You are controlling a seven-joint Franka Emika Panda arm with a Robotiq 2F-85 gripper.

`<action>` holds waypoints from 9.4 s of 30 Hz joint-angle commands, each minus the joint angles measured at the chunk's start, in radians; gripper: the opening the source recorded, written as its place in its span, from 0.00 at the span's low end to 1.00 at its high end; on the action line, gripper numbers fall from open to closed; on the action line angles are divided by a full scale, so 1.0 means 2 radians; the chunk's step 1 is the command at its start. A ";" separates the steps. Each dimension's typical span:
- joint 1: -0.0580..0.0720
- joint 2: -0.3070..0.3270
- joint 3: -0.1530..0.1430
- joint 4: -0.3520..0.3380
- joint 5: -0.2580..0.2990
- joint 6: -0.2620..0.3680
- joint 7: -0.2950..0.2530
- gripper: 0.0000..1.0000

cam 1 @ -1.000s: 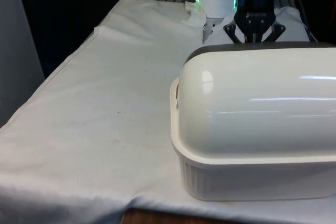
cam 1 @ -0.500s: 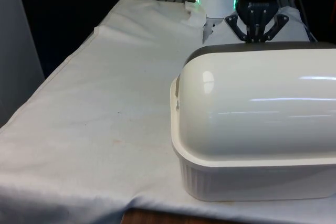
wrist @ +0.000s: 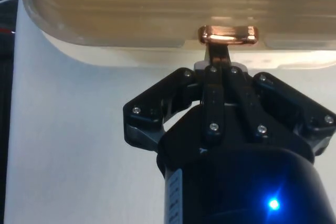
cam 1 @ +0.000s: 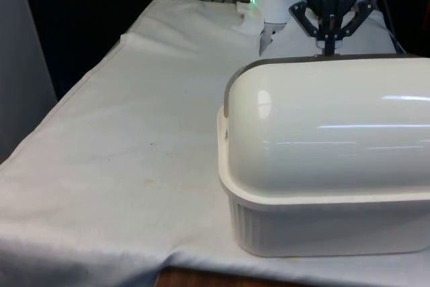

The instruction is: Open the lid, then close it.

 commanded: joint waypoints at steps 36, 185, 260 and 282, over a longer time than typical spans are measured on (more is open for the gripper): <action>0.001 0.021 -0.005 0.018 -0.002 0.107 0.001 0.00; -0.003 0.111 -0.008 0.308 -0.001 -0.148 -0.025 0.71; -0.002 0.115 -0.006 0.277 0.006 -0.186 -0.027 0.00; 0.000 0.097 -0.006 0.262 0.005 -0.236 -0.026 0.00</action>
